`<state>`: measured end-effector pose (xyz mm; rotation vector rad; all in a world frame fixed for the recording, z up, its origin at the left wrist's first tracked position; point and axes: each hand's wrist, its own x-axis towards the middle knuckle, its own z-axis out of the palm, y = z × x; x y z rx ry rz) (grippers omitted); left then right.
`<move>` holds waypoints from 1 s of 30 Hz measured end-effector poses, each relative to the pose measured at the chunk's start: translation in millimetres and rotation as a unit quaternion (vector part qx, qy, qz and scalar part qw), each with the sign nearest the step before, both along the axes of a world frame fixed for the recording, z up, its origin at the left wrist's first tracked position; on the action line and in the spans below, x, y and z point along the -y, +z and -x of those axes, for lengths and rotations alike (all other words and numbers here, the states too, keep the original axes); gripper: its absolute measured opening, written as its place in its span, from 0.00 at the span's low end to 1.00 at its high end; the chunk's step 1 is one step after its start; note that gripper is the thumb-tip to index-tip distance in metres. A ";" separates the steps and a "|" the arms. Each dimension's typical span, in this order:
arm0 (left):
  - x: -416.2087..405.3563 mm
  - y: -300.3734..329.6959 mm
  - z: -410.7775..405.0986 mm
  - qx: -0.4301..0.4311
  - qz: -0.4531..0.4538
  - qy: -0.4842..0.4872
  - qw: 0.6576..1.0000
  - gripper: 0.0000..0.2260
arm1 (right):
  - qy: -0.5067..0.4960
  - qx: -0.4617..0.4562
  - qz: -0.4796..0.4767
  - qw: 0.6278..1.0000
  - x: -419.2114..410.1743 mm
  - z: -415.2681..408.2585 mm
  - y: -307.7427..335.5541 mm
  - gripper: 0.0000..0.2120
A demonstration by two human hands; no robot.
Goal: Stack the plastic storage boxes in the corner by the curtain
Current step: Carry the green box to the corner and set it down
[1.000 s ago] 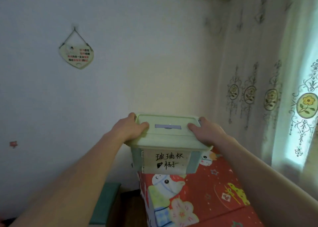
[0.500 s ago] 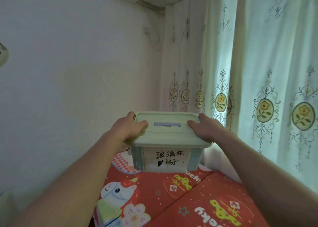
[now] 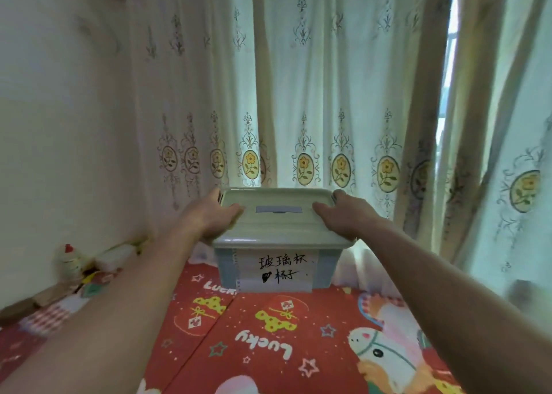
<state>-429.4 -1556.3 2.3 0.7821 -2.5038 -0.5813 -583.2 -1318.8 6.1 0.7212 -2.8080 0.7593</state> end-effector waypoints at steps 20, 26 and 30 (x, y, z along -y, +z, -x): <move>-300.1 -15.3 127.3 0.009 0.010 -0.306 0.952 0.35 | -0.300 0.024 0.002 0.954 -347.6 -46.3 -11.1 0.35; -426.3 -13.0 143.2 -0.005 -0.015 -0.379 0.925 0.35 | -0.387 0.004 -0.008 0.922 -467.6 -73.0 -11.6 0.39; -513.3 -18.6 149.2 -0.014 -0.021 -0.415 0.909 0.34 | -0.423 -0.001 -0.012 0.906 -543.1 -97.4 -12.9 0.38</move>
